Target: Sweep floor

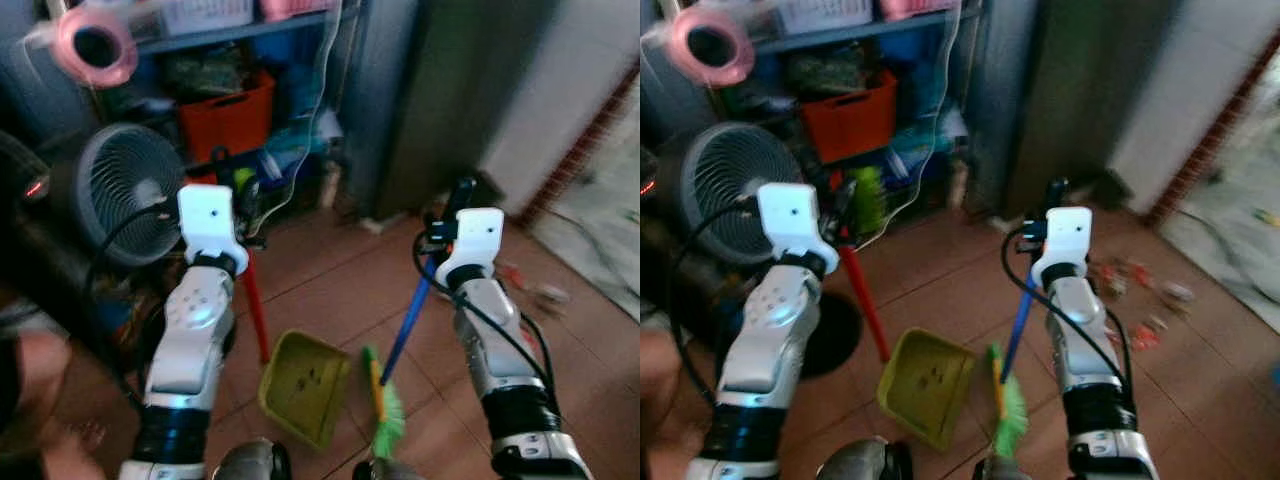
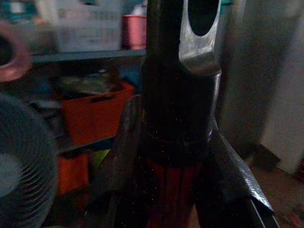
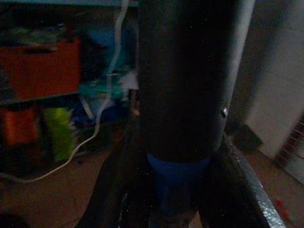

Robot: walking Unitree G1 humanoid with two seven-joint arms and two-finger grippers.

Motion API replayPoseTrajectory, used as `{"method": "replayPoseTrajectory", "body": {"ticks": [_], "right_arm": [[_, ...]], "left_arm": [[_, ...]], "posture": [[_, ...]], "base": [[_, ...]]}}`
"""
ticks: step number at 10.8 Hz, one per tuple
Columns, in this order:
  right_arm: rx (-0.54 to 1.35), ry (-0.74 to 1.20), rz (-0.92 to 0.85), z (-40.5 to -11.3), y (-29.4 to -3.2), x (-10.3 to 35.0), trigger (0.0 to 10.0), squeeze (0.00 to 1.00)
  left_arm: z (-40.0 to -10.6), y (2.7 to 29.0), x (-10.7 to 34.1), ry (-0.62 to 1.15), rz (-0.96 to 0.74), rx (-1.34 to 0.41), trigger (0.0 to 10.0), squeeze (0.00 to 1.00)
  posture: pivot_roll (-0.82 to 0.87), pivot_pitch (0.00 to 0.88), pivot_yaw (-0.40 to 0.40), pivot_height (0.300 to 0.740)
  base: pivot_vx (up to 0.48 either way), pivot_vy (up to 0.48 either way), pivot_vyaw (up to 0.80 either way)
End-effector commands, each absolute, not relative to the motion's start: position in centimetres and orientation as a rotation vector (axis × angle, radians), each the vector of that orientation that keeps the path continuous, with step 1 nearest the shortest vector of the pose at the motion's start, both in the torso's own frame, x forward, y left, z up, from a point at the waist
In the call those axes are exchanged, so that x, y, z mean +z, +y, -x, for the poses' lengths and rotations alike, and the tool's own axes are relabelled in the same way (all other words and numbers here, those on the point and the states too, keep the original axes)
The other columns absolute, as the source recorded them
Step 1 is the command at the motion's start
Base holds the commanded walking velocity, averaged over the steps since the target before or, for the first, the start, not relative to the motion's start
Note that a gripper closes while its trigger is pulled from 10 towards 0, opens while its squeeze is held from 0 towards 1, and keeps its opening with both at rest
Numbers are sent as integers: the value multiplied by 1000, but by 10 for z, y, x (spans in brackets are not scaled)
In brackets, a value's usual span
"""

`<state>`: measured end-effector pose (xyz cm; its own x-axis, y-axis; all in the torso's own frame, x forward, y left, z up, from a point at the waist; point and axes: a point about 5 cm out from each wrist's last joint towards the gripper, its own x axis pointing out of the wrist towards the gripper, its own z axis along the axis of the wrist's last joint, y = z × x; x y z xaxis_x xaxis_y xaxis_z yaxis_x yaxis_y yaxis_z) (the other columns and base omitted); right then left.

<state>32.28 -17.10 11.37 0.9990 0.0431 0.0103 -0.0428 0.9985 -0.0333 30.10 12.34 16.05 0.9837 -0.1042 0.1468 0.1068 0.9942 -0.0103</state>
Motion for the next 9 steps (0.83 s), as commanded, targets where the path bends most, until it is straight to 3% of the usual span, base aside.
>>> {"method": "replayPoseTrajectory", "body": {"ticks": [1,9], "right_arm": [[28,-23,37,-323,-176,116,10000,0],[32,-15,14,-323,-172,115,10000,0]], "left_arm": [[-301,115,177,-231,35,-149,10000,0],[-299,112,174,-229,48,-186,10000,0]], "posture": [[31,36,-12,740],[36,55,-10,740]], "base": [[375,0,-700],[433,0,-498]]}}
